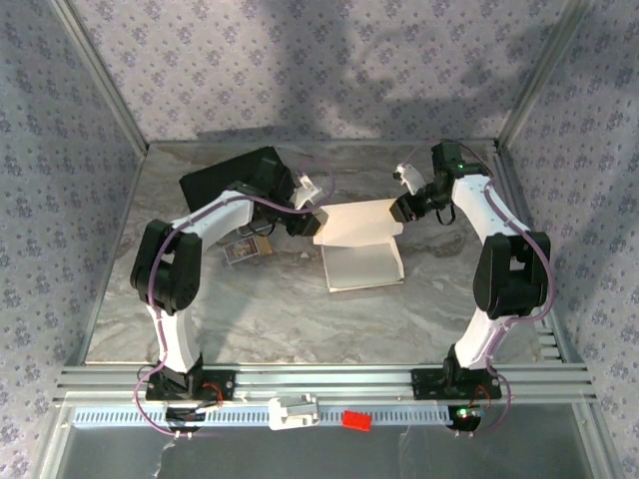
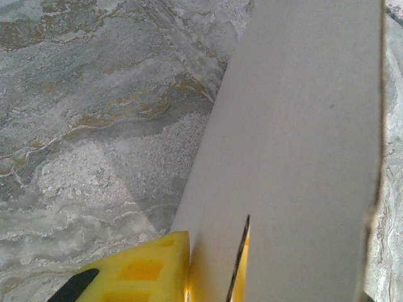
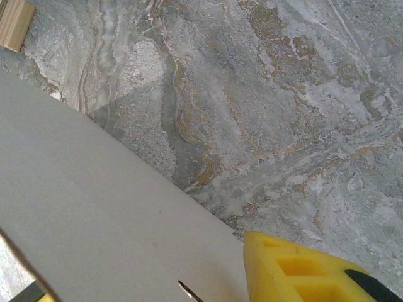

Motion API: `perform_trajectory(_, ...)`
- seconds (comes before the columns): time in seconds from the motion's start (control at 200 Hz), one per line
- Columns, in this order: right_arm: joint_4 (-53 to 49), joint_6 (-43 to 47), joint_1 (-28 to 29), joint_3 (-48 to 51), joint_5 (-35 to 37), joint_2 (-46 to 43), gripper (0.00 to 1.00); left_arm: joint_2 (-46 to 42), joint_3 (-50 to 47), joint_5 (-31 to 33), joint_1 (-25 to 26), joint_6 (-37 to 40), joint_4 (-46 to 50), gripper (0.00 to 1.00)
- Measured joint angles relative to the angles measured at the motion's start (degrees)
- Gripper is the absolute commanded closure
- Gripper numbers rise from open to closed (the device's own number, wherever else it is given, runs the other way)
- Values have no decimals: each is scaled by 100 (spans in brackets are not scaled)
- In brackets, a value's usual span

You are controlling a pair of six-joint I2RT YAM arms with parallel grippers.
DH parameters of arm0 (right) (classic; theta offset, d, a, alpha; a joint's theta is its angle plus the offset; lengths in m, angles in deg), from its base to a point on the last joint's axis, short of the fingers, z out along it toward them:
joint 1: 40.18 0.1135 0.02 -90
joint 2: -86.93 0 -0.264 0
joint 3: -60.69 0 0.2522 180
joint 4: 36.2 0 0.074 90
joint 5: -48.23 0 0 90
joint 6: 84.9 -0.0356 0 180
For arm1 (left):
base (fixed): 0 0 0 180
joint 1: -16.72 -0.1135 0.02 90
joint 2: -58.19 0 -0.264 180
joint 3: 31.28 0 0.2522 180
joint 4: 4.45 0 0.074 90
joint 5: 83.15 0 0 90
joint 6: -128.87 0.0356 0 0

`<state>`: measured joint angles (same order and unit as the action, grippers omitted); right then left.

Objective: Fold the paper box

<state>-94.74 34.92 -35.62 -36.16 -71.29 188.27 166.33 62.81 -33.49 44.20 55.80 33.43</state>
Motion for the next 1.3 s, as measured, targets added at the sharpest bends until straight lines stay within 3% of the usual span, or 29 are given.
perform_trajectory(0.66, -2, -63, 9, -11, 20, 13, 61, 4, 42, 415, 103, 66, 90, 95)
perform_trajectory(1.299, 17, -15, -109, 234, 271, -63, 62, 2, 234, 551, 90, 459, 428, 95)
